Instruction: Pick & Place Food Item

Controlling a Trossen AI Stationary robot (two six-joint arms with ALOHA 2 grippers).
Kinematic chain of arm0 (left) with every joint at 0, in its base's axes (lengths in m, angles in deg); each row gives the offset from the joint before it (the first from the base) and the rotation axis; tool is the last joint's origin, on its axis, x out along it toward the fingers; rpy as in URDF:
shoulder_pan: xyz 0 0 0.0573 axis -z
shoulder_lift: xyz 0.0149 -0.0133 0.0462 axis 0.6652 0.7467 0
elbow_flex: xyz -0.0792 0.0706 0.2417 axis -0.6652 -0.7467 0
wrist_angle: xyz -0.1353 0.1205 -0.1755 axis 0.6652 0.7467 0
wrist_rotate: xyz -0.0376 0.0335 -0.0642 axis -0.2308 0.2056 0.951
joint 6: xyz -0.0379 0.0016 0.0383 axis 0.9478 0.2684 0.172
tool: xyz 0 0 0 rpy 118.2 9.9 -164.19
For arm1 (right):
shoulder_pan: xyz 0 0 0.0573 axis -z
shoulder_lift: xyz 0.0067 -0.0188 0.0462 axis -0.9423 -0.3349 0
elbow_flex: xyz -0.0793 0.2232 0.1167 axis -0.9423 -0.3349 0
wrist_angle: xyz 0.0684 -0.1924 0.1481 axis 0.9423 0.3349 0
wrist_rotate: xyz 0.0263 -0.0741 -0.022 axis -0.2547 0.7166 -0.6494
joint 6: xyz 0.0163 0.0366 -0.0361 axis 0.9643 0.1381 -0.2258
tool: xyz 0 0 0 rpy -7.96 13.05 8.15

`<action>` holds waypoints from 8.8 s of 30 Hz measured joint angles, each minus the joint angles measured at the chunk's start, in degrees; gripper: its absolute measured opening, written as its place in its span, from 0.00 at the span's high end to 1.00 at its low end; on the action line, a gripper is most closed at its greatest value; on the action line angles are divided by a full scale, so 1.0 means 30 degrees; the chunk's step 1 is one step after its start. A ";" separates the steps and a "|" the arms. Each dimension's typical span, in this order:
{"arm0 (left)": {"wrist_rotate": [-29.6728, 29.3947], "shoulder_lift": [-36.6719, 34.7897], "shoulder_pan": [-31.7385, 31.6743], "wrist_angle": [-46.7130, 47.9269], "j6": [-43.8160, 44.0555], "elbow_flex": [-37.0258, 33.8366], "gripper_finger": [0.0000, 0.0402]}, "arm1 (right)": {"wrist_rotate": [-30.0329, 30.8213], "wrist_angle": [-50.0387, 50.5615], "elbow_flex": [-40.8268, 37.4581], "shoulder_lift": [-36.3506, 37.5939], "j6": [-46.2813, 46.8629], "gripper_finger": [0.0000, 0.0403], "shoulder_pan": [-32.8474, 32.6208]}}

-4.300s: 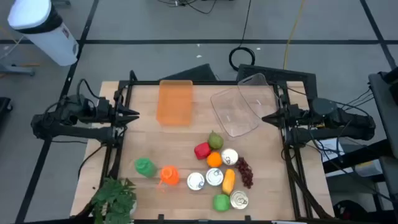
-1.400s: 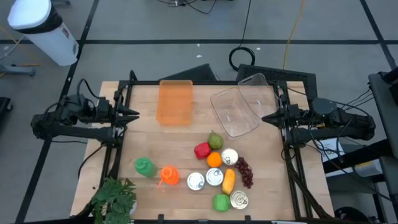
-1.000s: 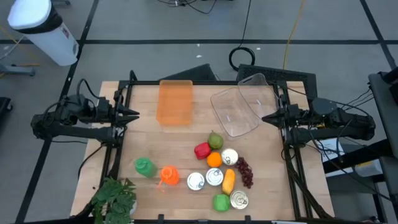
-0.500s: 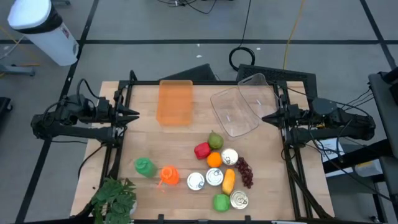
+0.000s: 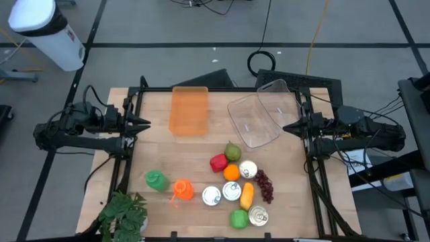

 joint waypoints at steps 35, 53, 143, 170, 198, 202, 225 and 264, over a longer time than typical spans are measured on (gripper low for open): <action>0.1685 -0.4002 0.0007 0.0219 -0.1488 -0.4738 0.82 | -0.7948 -1.4940 -0.3596 -0.2949 0.5017 1.00 -0.0059; 0.2185 -0.6027 0.0007 0.0298 -0.1290 -0.4563 0.82 | 0.0647 -1.3774 0.2334 -1.4466 -0.0849 0.44 -0.7567; -0.5514 0.1469 0.0000 -0.4703 -0.2512 -0.4649 0.82 | 2.1285 -0.2252 -0.1596 -0.5115 0.3667 1.00 -0.7379; -0.5533 0.3300 0.0000 -0.4732 -0.2477 -0.4649 0.82 | 1.3724 -0.3866 -0.6732 -0.5217 0.3949 0.80 0.8083; -0.1822 1.0170 0.0684 -0.9772 0.0936 -0.4623 0.42 | 0.2356 -1.3589 -0.6725 -0.5209 0.2322 0.32 0.3961; -0.0077 1.3147 0.0858 -1.1585 0.1103 -0.4230 0.31 | 0.3625 -1.3807 -0.6725 -0.5217 0.1281 0.32 0.3340; 0.0362 2.4901 0.1927 -0.6067 0.3526 0.4539 0.23 | 0.3956 -1.5235 -0.6710 -0.5217 -0.1067 0.32 0.1770; -0.1090 2.7722 0.1980 -0.4285 0.5493 0.5910 0.59 | 0.4014 -1.5293 -0.6710 -0.5217 -0.1093 0.32 -0.0087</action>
